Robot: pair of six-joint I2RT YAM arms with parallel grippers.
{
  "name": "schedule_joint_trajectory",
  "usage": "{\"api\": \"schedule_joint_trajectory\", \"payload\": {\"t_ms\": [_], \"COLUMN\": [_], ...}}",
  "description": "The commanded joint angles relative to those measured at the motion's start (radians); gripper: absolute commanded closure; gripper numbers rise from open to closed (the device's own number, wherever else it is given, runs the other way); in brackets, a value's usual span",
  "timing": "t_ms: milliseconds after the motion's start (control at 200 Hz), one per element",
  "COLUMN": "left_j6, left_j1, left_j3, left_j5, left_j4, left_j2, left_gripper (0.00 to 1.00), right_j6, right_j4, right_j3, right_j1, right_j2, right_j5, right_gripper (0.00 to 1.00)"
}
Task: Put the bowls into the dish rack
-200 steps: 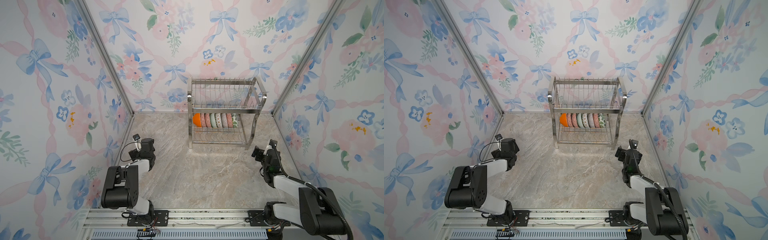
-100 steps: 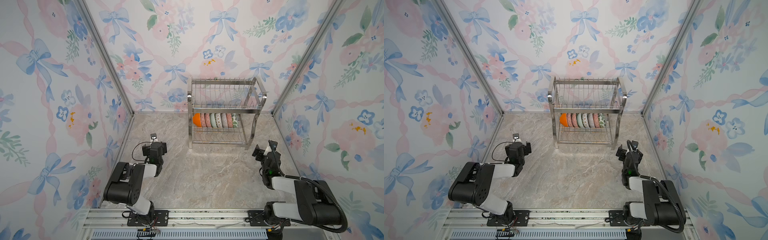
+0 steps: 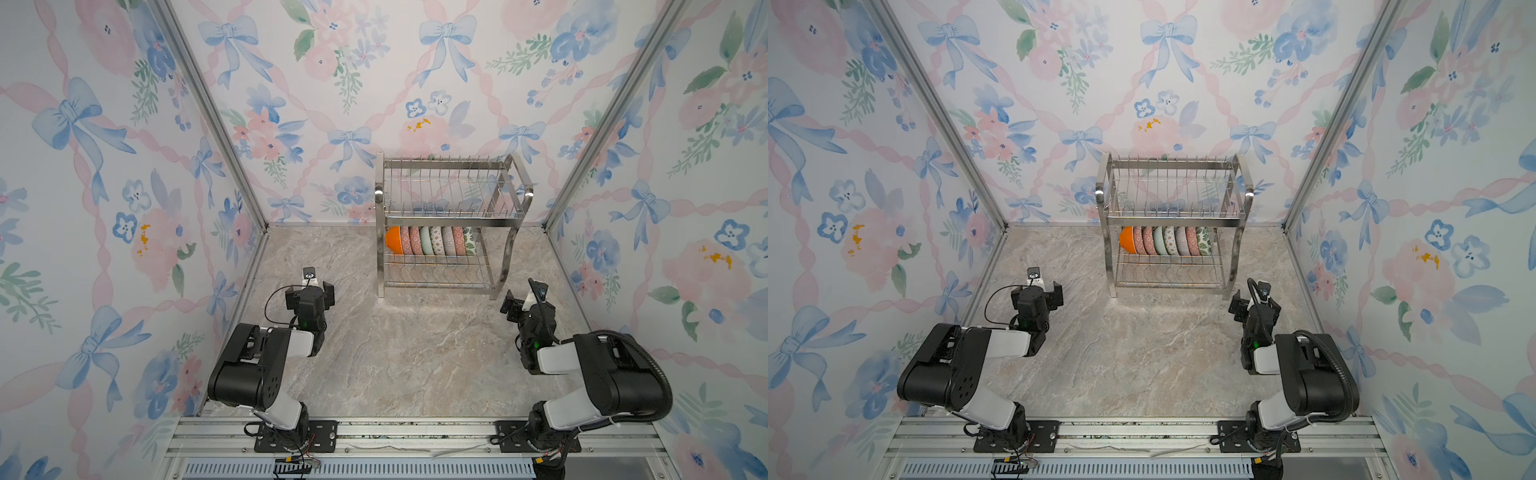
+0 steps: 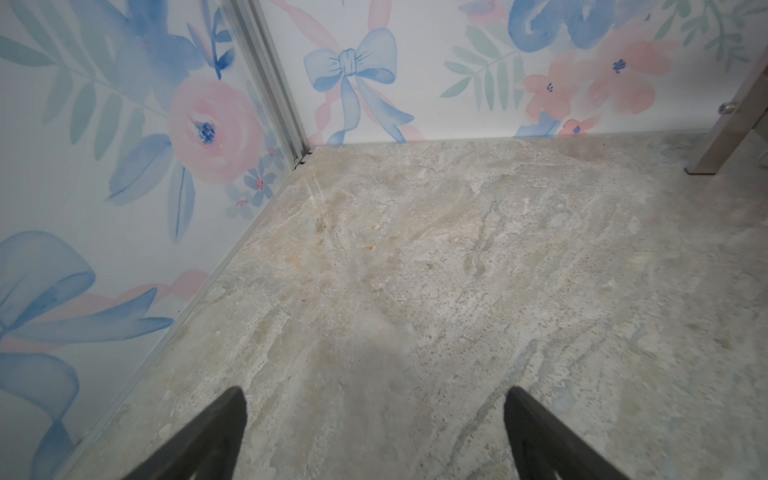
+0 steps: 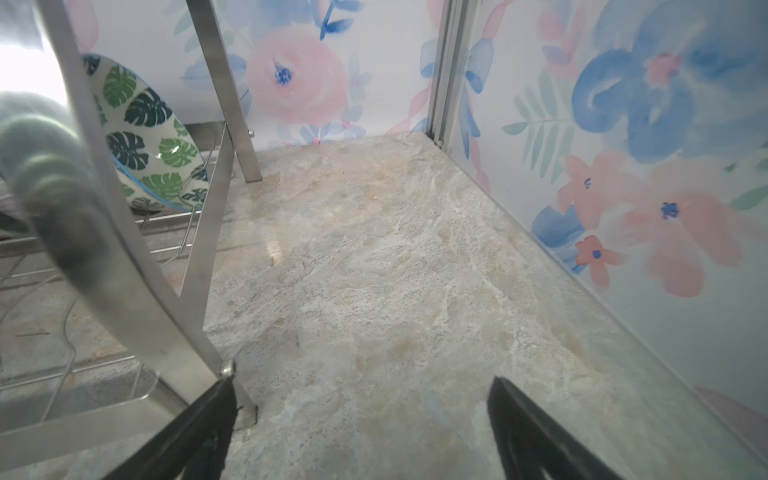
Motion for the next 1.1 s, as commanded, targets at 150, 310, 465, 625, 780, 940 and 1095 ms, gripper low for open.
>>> {"api": "schedule_joint_trajectory", "payload": {"t_ms": [150,310,465,625,780,940,1095], "left_j6": [-0.022,0.007,0.000,-0.008,-0.009,-0.008,-0.008], "left_j1": [0.063,0.041,0.055,0.076,0.079,0.078,0.078], "left_j3": [-0.142,-0.194,-0.187,-0.180,-0.179,-0.178,-0.179], "left_j5": [0.137,0.133,0.155,0.202,0.207,0.208,0.207], "left_j4": [0.206,0.337,0.330,0.308,0.307,0.307,0.306], "left_j2": [-0.046,-0.008,-0.004,-0.008,-0.008,-0.008,-0.008], "left_gripper": [0.02,0.02,0.02,0.02,0.02,0.02,0.02], "right_j6": [-0.072,-0.070,-0.070,-0.071,-0.070,-0.071,-0.071], "right_j4": [-0.152,-0.139,-0.140,-0.142,-0.142,-0.141,-0.142], "right_j3": [0.125,0.120,0.121,0.121,0.121,0.121,0.122], "right_j1": [0.027,0.027,0.027,0.027,0.026,0.027,0.027], "right_j2": [0.009,0.012,0.012,0.012,0.012,0.012,0.012], "right_j5": [-0.128,-0.127,-0.127,-0.127,-0.127,-0.128,-0.127], "right_gripper": [0.04,0.03,0.03,0.03,0.03,0.03,0.04]}}
